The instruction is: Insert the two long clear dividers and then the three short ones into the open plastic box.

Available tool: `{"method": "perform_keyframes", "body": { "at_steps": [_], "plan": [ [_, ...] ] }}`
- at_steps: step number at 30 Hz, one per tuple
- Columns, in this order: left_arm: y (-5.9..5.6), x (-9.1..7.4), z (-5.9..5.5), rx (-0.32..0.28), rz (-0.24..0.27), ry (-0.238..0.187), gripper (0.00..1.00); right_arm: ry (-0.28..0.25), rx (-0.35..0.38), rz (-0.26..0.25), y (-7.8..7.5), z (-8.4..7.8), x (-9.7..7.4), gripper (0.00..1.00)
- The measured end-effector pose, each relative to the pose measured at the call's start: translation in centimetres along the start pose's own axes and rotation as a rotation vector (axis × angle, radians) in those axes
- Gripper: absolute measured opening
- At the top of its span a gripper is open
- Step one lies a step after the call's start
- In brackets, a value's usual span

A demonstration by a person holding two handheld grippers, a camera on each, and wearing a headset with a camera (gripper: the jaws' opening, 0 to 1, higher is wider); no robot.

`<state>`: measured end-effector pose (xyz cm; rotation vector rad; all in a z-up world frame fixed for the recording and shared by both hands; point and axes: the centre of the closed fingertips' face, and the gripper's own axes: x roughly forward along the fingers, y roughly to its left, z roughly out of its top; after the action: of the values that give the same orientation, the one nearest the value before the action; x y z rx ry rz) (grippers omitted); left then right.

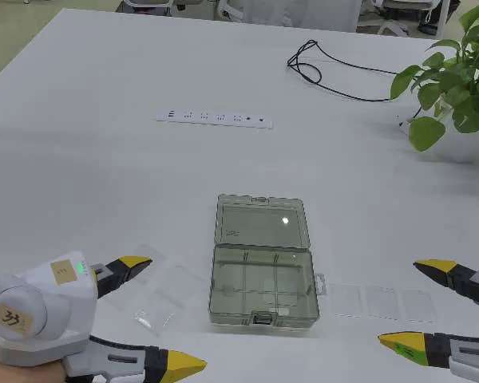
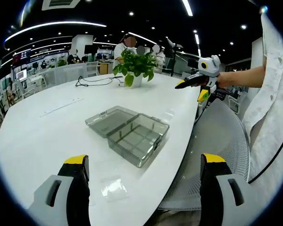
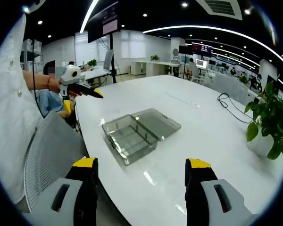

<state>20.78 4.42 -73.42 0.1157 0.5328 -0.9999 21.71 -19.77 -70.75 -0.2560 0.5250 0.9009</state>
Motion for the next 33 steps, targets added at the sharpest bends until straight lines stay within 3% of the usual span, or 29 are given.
{"method": "perform_keyframes", "body": {
  "at_steps": [33],
  "plan": [
    [-0.06,0.35,-0.36,-0.003,-0.017,0.005,0.99,0.003,0.004,0.013,0.14,-0.04,0.40,0.75]
  ]
}}
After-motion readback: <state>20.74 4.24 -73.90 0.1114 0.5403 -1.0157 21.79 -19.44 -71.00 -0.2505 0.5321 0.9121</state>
